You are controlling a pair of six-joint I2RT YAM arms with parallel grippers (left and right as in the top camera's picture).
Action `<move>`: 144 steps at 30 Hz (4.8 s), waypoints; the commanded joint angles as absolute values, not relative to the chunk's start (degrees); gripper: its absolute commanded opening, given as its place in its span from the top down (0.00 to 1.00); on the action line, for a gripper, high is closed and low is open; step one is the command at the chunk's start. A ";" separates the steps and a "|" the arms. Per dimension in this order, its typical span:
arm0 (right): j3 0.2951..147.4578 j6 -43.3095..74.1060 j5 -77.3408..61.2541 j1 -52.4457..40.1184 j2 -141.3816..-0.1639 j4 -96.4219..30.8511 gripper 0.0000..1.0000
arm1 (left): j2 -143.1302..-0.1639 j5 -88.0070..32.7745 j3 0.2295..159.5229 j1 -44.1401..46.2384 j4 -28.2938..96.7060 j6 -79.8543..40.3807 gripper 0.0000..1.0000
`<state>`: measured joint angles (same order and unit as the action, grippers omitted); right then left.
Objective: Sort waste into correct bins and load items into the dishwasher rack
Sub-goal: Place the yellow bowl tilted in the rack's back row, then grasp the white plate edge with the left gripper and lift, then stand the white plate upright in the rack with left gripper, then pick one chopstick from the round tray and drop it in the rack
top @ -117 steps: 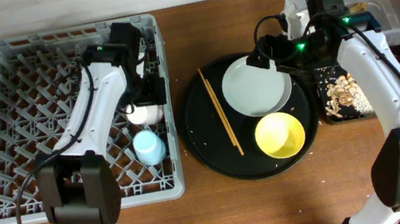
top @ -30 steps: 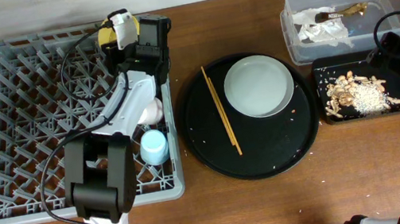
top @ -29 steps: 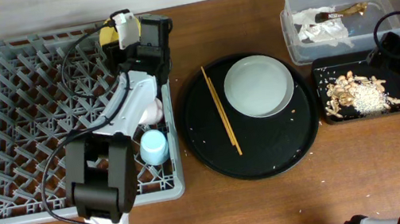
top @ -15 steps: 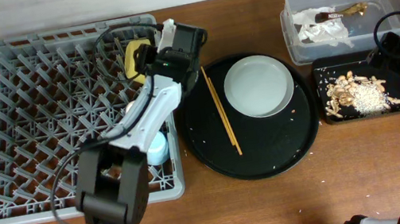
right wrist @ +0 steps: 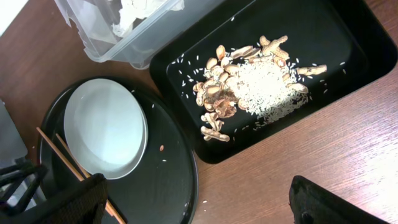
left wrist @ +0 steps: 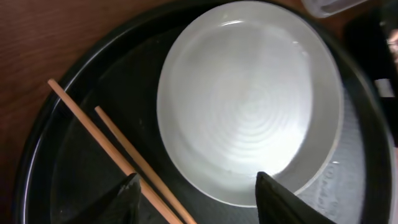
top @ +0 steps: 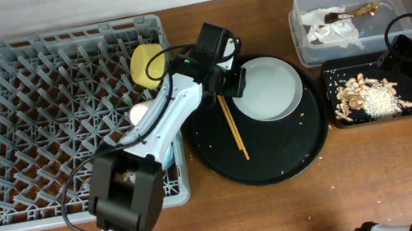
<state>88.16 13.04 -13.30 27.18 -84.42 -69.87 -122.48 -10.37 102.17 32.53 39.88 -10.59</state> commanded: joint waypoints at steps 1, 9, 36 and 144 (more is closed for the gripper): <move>88.18 12.38 -12.80 27.03 -83.72 -69.89 0.06 | -125.71 -7.01 103.39 34.87 37.43 -11.35 0.43; 88.18 12.21 -12.80 27.03 -83.72 -69.91 0.06 | -129.86 1.96 103.39 36.49 36.88 -19.22 0.60; 88.18 10.72 -12.78 27.03 -83.72 -70.06 0.05 | -101.95 46.76 117.49 22.15 57.56 -2.81 1.00; 88.18 9.85 -12.82 27.03 -83.72 -71.16 0.01 | -139.04 5.82 164.64 25.32 96.73 -16.27 0.99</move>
